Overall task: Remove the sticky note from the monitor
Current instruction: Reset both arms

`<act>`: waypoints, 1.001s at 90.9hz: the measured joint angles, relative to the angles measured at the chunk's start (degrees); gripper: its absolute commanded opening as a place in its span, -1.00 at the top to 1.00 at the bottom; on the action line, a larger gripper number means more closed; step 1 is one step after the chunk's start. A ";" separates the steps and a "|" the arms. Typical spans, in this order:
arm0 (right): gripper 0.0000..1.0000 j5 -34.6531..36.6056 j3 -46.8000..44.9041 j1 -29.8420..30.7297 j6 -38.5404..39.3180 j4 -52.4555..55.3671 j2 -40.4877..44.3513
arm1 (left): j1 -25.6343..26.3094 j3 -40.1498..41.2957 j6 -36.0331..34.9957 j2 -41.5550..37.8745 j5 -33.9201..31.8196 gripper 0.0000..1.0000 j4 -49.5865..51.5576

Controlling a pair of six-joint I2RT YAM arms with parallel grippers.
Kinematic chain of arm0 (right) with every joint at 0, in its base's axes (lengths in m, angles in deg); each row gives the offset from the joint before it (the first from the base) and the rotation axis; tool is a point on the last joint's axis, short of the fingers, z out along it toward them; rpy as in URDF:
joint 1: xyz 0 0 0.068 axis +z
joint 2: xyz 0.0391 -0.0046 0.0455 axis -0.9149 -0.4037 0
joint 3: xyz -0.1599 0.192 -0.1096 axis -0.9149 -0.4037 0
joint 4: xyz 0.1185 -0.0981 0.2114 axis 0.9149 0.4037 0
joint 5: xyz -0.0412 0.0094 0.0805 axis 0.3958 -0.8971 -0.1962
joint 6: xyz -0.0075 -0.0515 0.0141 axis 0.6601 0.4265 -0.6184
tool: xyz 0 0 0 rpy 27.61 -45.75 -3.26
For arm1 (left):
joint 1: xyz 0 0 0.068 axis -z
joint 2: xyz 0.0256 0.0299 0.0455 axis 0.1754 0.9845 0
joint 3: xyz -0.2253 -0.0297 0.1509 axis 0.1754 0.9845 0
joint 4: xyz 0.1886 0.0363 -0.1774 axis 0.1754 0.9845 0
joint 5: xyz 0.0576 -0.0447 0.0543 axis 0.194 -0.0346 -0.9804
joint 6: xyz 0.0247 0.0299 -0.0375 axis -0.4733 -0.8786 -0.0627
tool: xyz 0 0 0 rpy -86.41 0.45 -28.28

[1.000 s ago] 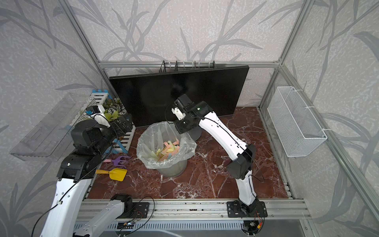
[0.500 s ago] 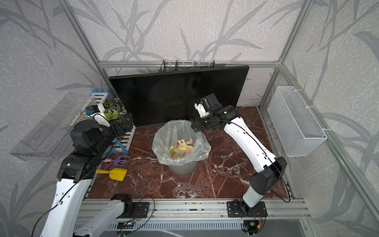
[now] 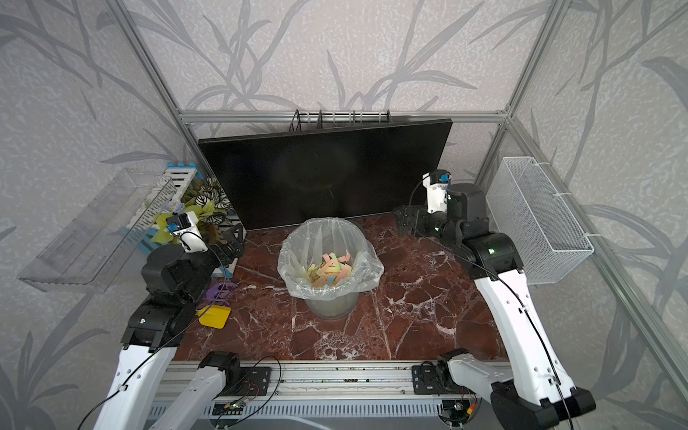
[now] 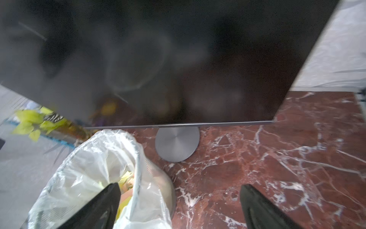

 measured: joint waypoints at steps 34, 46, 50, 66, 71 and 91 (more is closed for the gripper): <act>-0.98 16.81 -40.63 -9.18 1.60 -21.55 15.41 | 0.00 31.67 -9.16 -3.21 -7.76 -1.00 -26.86; -0.98 19.63 -50.36 -11.93 2.34 -31.93 14.05 | 0.00 36.79 -9.86 4.83 -12.39 -1.00 -40.48; -0.98 20.37 -53.09 -12.83 2.60 -35.95 12.46 | -0.02 38.03 -10.43 8.28 -13.44 -1.00 -44.89; -0.98 22.38 -60.13 -14.53 3.54 -49.20 3.67 | -0.79 40.79 -13.35 23.80 -13.84 -1.00 -62.58; -0.97 22.69 -60.98 -14.62 4.31 -53.22 0.13 | -1.27 40.94 -14.19 28.11 -13.09 -1.00 -67.52; -0.98 21.75 -64.06 -15.43 6.97 -73.77 -12.85 | -4.57 41.00 -15.15 40.85 -8.52 -1.00 -83.19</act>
